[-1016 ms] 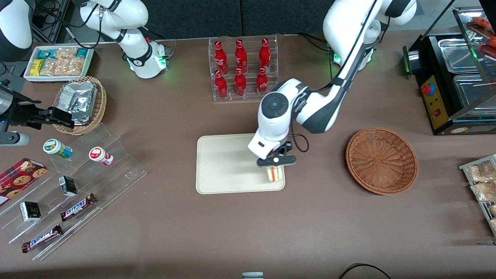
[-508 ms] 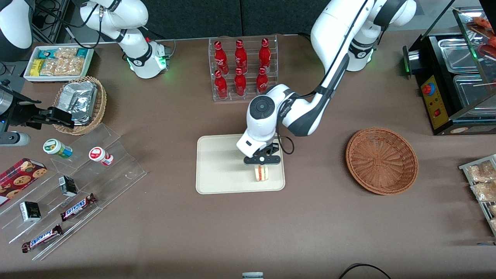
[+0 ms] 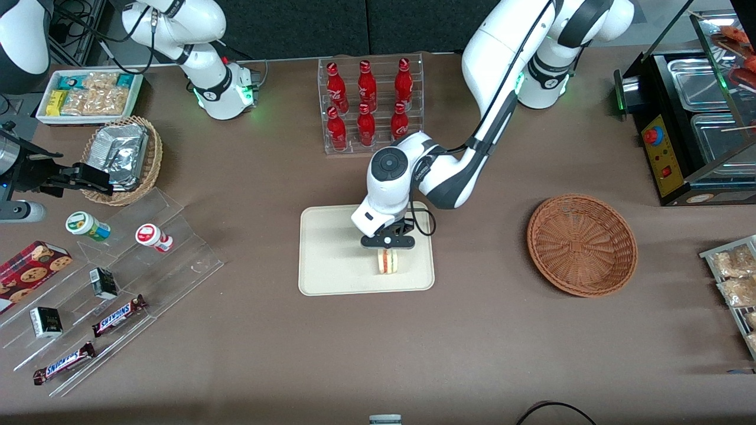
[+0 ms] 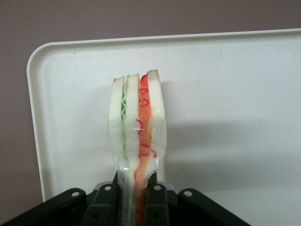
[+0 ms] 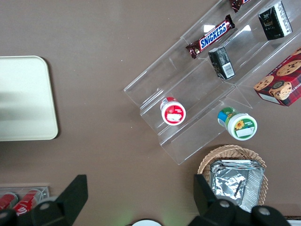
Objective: Place sandwich from basket to tray
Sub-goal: 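Lower the sandwich onto the tray and open the left gripper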
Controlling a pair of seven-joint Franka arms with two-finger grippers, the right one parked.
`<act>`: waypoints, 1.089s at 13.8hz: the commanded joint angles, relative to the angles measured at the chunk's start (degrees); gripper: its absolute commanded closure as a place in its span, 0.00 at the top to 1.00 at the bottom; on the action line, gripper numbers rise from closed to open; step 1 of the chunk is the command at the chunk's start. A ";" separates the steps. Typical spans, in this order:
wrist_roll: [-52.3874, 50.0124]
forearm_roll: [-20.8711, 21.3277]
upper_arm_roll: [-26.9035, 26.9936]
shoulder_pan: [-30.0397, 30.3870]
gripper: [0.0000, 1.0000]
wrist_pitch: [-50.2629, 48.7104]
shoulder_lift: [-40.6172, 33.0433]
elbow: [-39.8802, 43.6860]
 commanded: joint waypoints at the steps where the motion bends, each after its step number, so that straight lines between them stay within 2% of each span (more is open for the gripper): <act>1: -0.07 0.79 0.46 -0.84 0.21 0.01 1.23 1.85; 3: 0.02 0.97 0.46 -0.92 0.24 0.01 1.24 1.76; 4: 0.02 1.40 0.46 -0.92 0.34 -0.07 1.24 1.67; 5: -0.16 1.84 0.46 -0.92 0.63 -0.08 1.24 1.58; 6: -0.24 1.93 0.46 -1.01 0.82 -0.25 1.24 1.49; 7: -0.25 1.93 0.46 -1.01 0.95 -0.43 1.15 1.49; 8: -0.25 1.93 0.46 -1.10 0.99 -0.51 1.06 1.49; 11: -0.95 1.67 0.46 -1.01 0.99 -2.35 0.01 2.10; 15: -1.82 1.14 0.63 -0.49 0.99 -9.46 -4.11 4.39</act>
